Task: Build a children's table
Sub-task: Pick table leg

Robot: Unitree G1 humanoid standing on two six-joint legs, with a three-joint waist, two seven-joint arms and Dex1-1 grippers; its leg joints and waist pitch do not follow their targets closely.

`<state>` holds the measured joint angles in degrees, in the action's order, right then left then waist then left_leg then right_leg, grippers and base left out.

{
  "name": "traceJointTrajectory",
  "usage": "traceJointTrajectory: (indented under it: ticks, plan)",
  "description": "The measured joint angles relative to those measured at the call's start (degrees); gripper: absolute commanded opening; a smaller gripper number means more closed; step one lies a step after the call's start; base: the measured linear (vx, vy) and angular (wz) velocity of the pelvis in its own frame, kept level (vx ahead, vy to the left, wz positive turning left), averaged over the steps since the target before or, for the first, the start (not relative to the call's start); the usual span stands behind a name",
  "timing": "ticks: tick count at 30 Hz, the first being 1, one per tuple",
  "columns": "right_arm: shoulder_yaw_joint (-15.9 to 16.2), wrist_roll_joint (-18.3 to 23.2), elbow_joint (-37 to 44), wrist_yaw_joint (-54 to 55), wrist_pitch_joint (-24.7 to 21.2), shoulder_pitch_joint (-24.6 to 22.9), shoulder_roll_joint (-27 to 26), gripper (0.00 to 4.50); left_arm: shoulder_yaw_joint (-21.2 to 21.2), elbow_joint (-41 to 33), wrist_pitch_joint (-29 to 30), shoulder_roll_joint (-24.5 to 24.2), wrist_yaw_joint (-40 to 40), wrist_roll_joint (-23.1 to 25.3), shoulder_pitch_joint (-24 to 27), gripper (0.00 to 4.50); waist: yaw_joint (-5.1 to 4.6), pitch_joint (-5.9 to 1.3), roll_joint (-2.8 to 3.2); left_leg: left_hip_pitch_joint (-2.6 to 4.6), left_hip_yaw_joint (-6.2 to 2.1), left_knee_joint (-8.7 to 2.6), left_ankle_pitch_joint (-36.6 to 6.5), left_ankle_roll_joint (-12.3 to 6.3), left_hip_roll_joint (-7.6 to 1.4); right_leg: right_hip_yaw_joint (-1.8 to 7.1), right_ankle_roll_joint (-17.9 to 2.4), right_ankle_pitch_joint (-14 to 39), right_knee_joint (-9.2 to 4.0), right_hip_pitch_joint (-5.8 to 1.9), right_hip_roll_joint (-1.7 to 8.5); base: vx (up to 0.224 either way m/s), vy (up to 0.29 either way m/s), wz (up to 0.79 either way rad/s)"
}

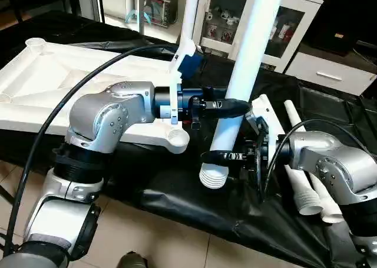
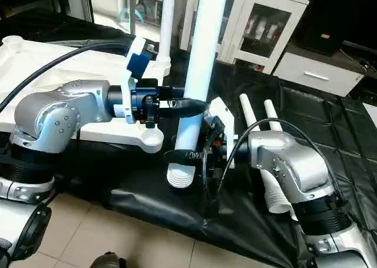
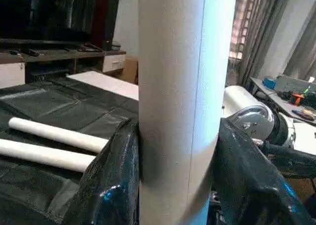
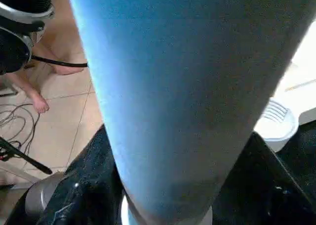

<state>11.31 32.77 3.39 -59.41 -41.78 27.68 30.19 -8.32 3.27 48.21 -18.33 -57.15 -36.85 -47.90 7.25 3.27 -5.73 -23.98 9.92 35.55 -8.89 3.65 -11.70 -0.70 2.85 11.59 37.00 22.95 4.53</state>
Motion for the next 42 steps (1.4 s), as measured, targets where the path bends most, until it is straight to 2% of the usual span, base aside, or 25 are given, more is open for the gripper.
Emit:
traceJointTrajectory:
  ticks: [5,10,21,22,23,26,28,30,34,37,39,42]
  plan:
    - [0.1,0.0,-0.1,-0.3,-0.1,0.0,0.0,2.42,0.0,0.0,0.0,0.0,-0.1,0.4,0.0,1.8,0.0,0.0,0.0,0.0,0.0,0.0,0.0,0.0,0.0,0.0,0.0,0.0,0.0,0.0,0.0,0.0,0.0,0.0]
    - [0.1,0.0,-0.1,-0.6,-0.1,0.0,-0.2,1.97,0.0,0.0,0.0,0.0,-0.1,0.5,0.0,1.8,0.0,0.0,0.0,0.0,0.0,0.0,0.0,0.0,0.0,0.0,0.0,0.0,0.0,0.0,0.0,0.0,0.0,0.0]
    - [0.1,-0.1,-0.1,-0.5,0.1,0.0,-0.3,1.87,0.0,0.0,-0.6,0.1,0.6,1.1,0.0,1.8,0.01,0.0,0.0,0.0,0.0,0.0,0.0,0.0,0.0,0.0,0.0,0.0,0.0,0.0,0.0,0.0,0.0,0.0]
    - [0.0,-0.2,-0.1,-0.5,0.1,0.0,-0.3,1.87,0.2,0.1,-0.6,0.3,0.9,1.0,0.0,2.36,0.01,0.0,0.0,0.0,0.0,0.0,0.0,0.0,0.0,0.0,0.0,0.0,0.0,0.0,0.0,0.0,0.0,0.0]
    - [-0.1,-0.1,-0.1,-0.5,0.1,0.0,-0.3,1.87,0.6,0.2,0.0,0.5,1.2,0.5,0.0,2.5,0.0,0.0,0.0,0.0,0.0,0.0,0.0,0.0,0.0,0.0,0.0,0.0,0.0,0.0,0.0,0.0,0.0,0.0]
    - [-0.2,-0.1,-0.1,-0.5,0.1,0.0,-0.3,1.86,1.7,0.4,1.3,0.3,1.6,0.0,0.0,2.56,-0.07,0.01,0.02,0.02,0.0,0.0,0.0,0.0,-0.01,0.0,0.0,0.0,0.01,0.01,-0.01,0.0,0.0,0.0]
    - [-0.2,0.0,-0.1,-0.5,0.1,0.0,-0.3,1.86,2.5,0.4,2.3,0.1,1.7,-1.0,0.0,2.89,-0.05,0.01,0.02,0.02,0.0,0.0,0.0,0.0,-0.01,-0.01,-0.1,0.0,0.01,0.0,-0.01,0.0,0.0,0.0]
    - [-0.2,0.1,-0.1,-0.5,0.1,0.0,-0.3,1.86,3.8,0.4,2.8,-0.1,1.8,-1.8,0.0,2.93,-0.04,0.01,0.02,0.02,0.0,0.0,0.0,0.0,-0.01,0.0,-0.1,0.0,0.01,0.0,-0.01,0.0,0.0,0.0]
    - [-0.7,0.3,-0.1,-0.4,0.1,0.0,-0.5,1.86,4.7,0.4,3.4,-0.4,1.9,-2.0,-0.2,3.32,0.08,0.02,0.06,0.02,0.0,0.0,0.0,0.0,-0.01,-0.01,-0.1,0.0,0.01,-0.01,0.0,0.0,0.0,0.0]
    - [-3.1,0.7,-0.4,0.6,0.1,0.3,-0.7,1.86,5.2,0.4,4.7,-0.9,2.1,-2.4,-0.2,3.47,0.07,0.03,0.09,0.02,0.0,0.0,0.0,0.0,-0.01,-0.01,-0.1,-0.1,0.02,0.0,-0.01,0.0,0.0,0.0]
    - [-4.7,0.9,-1.3,1.3,0.2,1.3,-0.7,1.86,5.6,0.3,5.1,-1.6,2.5,-2.7,0.1,3.58,0.04,0.01,0.45,0.02,0.01,0.01,0.0,0.03,-0.01,0.0,-0.2,-0.1,0.0,0.0,-0.01,0.0,0.0,0.0]
    - [-6.9,0.8,-2.4,2.9,2.0,1.6,-0.3,1.86,6.0,-1.2,1.6,-2.8,2.5,-1.4,1.9,3.84,0.14,-0.05,0.82,0.05,0.01,0.0,0.0,0.03,-0.02,-0.01,-0.2,-0.1,0.0,0.0,-0.01,0.0,0.0,0.0]
